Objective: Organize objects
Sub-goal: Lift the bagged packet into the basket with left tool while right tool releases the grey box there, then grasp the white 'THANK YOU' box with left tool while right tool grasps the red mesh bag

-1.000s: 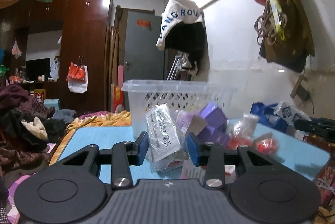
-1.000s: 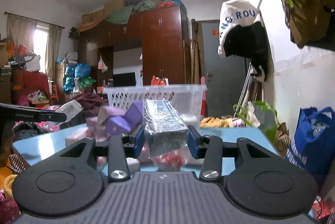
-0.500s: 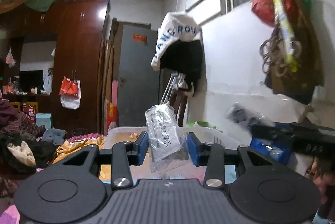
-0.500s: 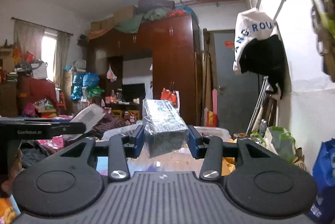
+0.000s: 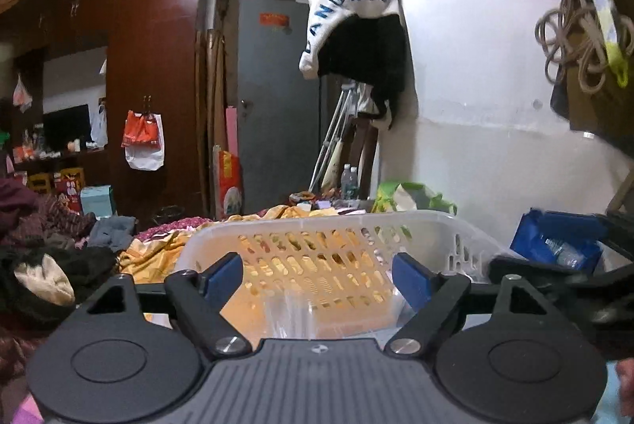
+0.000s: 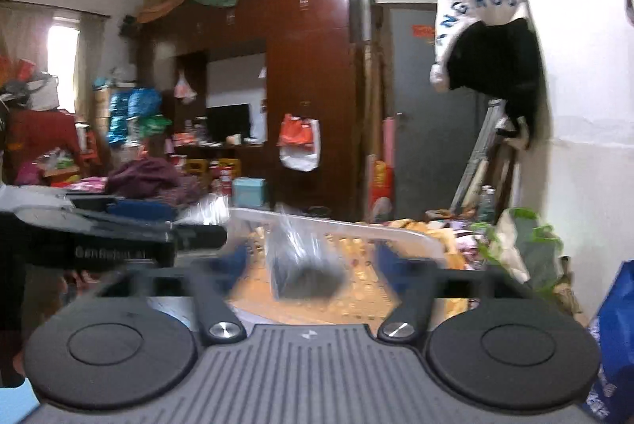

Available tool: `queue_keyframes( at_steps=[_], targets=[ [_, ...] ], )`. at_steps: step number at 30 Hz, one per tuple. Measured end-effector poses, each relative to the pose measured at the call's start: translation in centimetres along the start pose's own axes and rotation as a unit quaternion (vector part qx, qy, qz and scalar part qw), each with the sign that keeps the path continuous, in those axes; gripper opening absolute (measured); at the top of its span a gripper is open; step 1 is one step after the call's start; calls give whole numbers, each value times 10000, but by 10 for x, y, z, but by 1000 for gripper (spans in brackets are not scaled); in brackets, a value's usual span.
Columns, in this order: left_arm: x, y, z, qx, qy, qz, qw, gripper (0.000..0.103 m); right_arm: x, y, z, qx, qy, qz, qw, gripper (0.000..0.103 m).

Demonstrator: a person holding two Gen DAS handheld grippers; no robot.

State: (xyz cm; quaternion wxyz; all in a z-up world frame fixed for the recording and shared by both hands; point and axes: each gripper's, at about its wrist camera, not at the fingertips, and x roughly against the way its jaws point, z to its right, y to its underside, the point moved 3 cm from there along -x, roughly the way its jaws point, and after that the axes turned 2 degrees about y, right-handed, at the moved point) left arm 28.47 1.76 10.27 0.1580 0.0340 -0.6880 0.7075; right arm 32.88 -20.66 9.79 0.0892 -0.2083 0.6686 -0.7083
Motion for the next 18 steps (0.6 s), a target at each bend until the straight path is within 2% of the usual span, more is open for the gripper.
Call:
queue_keyframes(
  at_steps=[2,5,9,11,13,15,16,18],
  targets=[
    [26,7,-7,151,111,132,9997,85,23,7,3,-76,-96,110,9999,103],
    [72,28,-5,172,286,176,9993,86,66,31,9,-218,-238,36,9995,103],
    [136,86,0,128,688,390,9968,87,118,80,13,-167,-284,97,9994,103],
    [151,110,2,72,640,341,9973,88,125,100,16,-330,-331,-212,9987,103],
    [156,123,2,-11,579,207,9981,88,118,104,16,-400,-389,-516,9971,103],
    [157,131,3,-11,664,24,9978,88,109,108,13,-325,-233,-693,9968,101],
    [158,134,3,28,748,-20,9972,88,105,108,13,-339,-164,-790,9962,93],
    [157,135,7,9,902,-99,9959,88,100,110,15,-449,-202,-933,9944,86]
  ],
)
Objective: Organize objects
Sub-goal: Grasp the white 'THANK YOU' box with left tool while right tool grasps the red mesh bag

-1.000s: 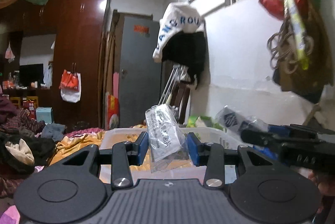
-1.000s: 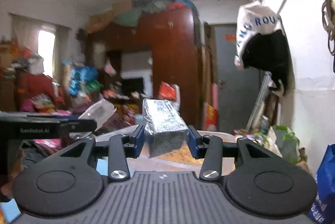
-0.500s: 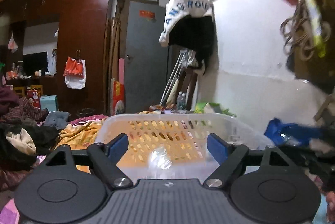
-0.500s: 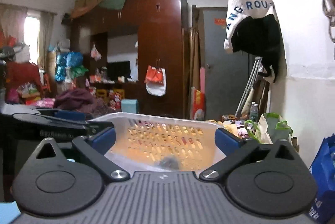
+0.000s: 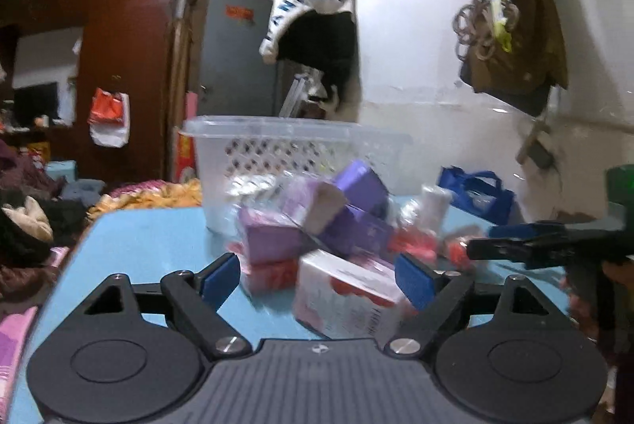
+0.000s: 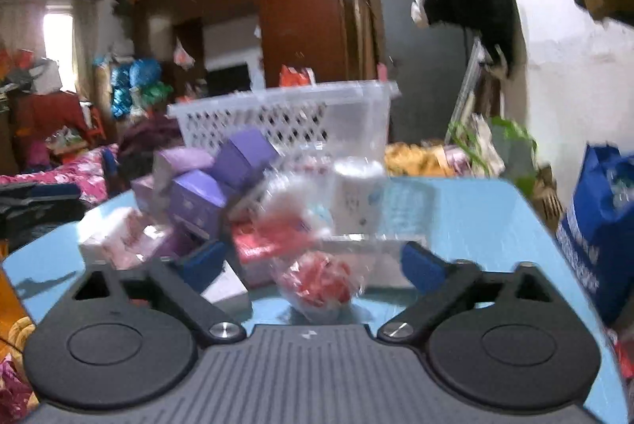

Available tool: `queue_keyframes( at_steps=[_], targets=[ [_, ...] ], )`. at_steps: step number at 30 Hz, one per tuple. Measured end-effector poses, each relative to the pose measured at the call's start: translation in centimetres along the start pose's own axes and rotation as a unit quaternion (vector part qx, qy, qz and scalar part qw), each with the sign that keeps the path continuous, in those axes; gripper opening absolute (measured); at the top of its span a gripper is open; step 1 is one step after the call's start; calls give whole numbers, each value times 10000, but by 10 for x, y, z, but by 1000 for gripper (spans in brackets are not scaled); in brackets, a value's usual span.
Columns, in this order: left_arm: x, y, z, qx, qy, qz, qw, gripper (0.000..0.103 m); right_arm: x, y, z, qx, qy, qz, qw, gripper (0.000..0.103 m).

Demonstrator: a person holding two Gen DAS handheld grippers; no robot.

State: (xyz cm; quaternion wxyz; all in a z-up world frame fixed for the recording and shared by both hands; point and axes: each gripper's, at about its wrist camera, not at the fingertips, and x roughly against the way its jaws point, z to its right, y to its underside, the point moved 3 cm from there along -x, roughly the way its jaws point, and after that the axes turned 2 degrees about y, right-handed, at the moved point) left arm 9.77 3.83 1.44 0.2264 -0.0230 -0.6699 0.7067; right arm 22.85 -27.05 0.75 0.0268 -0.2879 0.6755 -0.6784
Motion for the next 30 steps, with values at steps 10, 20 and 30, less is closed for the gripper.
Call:
queue_keyframes(
  at_steps=[10,20,30],
  targets=[
    [-31,18,18,-191,14,-442,9988,88,-4,16,0,67,-198,-317,9993,48],
    [-33,25,24,-315,-132,-400,9986,82,3,16,-4,197,-266,-38,9994,47],
    [-27,31,33,-706,-273,-213,9969,66,5,16,-4,177,-331,90,9993,47]
  ],
)
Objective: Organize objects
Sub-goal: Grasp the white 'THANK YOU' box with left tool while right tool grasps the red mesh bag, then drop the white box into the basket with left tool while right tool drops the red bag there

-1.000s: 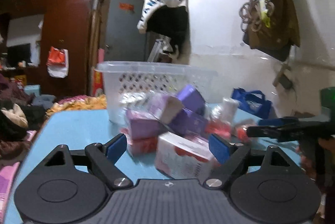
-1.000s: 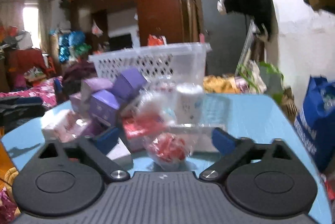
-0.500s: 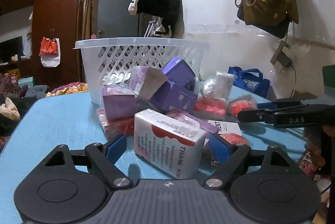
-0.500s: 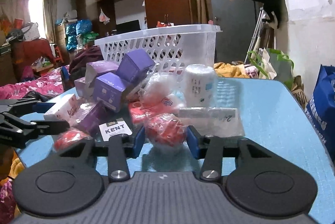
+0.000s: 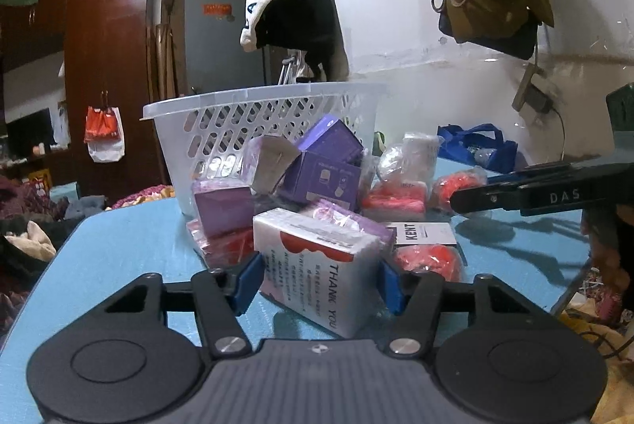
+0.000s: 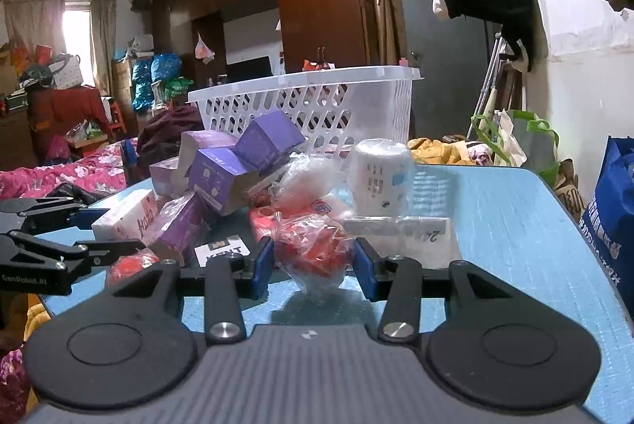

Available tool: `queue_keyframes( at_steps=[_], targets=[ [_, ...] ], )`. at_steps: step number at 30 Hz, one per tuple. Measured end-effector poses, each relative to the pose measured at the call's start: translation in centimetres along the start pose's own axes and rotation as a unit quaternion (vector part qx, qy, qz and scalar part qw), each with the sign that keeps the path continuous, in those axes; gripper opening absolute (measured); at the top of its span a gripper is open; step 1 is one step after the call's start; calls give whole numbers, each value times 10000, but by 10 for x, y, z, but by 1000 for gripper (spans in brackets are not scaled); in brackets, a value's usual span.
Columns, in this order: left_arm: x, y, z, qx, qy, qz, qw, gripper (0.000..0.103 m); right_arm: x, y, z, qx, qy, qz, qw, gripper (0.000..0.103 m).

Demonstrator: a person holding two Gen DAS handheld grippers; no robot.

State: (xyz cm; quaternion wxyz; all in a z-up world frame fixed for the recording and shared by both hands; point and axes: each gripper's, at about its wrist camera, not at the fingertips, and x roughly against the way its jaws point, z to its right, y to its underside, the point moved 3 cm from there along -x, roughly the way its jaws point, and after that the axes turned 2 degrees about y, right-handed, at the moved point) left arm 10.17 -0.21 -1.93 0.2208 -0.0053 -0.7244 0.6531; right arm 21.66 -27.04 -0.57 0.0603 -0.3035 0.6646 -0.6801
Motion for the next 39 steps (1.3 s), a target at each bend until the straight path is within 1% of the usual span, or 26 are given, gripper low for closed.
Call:
queue_keyframes(
  at_steps=[2,3,4,5,8,9,10,11,12,13,14,15,16,21,23,24,26,28,31,35,37,39],
  targets=[
    [-2,0,-3,13,-61,10,10000,77,0,0,0,-3,-2,13,10000,47],
    [-2,-1,-3,8,-81,15,10000,78,0,0,0,-2,-4,11,10000,47],
    [-2,-2,-4,18,-51,19,10000,81,0,0,0,-4,-2,21,10000,47],
    [-3,-3,-4,30,-40,1,10000,82,0,0,0,-8,4,35,10000,47],
    [-5,-3,-1,-22,-115,-47,9999,82,1,0,1,-20,-2,38,10000,47],
    [-5,-2,0,-27,-92,-30,9999,70,1,0,1,-18,12,49,10000,47],
    [-4,-1,-1,33,14,-13,10000,64,1,0,1,-22,15,63,10000,47],
    [-2,0,-3,91,23,11,10000,62,2,0,1,-27,32,94,9999,47],
    [1,1,-3,121,28,36,9999,57,3,0,0,-11,49,129,9999,47],
    [5,3,-3,102,22,72,9999,51,3,0,-1,8,82,148,9999,47],
    [8,4,-3,75,6,105,9999,48,4,0,-1,-2,106,168,9998,47],
    [13,6,-3,27,-27,150,9999,43,5,1,-2,-15,88,178,9998,47],
    [17,7,-3,-8,-52,187,9998,39,7,0,-3,-13,58,208,9998,47],
    [30,10,-8,-85,-129,310,9994,38,15,-4,-11,111,89,361,9992,47],
    [28,10,-9,-125,-249,267,9993,38,15,-5,-10,95,78,372,9992,47],
    [26,11,-11,-68,-280,280,9992,38,15,-5,-10,94,81,365,9993,47],
    [25,11,-13,27,-286,292,9992,37,14,-5,-10,66,72,360,9993,47],
    [25,11,-13,-14,-335,316,9989,35,15,-6,-10,57,63,363,9993,47],
    [34,8,-14,43,-384,497,9980,33,17,-8,-10,24,19,397,9992,47],
    [46,-8,-19,97,-394,770,9962,33,24,-17,-13,54,-4,557,9984,47],
    [50,-23,-25,197,-276,921,9952,33,26,-29,-15,103,17,649,9978,47],
    [50,-46,-31,228,-213,1135,9930,33,24,-49,-18,154,0,750,9971,47]
  ],
)
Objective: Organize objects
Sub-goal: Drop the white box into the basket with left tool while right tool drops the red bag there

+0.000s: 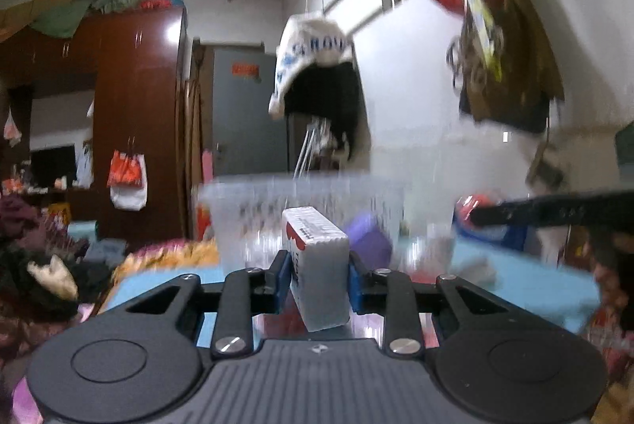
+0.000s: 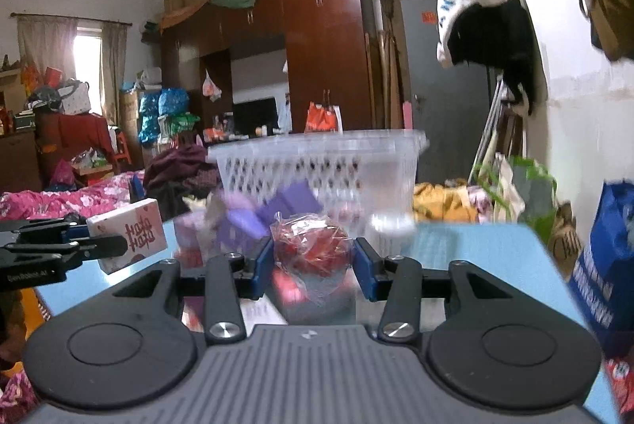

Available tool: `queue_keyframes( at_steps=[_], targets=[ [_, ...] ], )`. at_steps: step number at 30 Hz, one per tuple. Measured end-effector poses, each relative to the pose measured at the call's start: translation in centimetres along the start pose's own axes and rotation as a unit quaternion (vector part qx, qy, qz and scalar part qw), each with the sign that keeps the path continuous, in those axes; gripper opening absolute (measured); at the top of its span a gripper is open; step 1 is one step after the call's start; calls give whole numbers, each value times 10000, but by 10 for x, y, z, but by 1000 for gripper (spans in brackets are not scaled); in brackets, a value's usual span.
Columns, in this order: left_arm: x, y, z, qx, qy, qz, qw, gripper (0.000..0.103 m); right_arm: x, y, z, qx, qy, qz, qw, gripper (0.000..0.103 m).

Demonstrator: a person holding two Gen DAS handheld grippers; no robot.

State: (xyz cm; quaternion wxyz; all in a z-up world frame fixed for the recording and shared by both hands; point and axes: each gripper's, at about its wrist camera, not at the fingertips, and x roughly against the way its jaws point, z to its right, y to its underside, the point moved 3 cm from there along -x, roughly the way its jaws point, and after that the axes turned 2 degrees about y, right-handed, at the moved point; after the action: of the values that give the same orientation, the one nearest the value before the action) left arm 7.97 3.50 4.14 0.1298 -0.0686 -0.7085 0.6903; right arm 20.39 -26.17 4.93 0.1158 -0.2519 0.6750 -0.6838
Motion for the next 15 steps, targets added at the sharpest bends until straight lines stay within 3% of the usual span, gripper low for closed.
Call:
queue_keyframes(
  at_steps=[5,8,12,14,15],
  targets=[
    [-50,-74,-19,175,181,300,9992,33,-45,-64,-8,249,177,186,9994,47],
    [-103,-102,-28,207,140,-9,9997,33,-85,-92,-7,319,319,212,9988,47],
    [-164,-106,-37,312,-49,-508,9982,34,-130,-97,-3,352,327,-52,9988,47],
    [-182,-99,-41,340,-244,-630,9971,41,-141,-91,-2,477,402,-142,9980,48],
    [-192,-94,-43,304,-344,-774,9959,61,-142,-89,0,500,506,-85,9974,55]
  ],
)
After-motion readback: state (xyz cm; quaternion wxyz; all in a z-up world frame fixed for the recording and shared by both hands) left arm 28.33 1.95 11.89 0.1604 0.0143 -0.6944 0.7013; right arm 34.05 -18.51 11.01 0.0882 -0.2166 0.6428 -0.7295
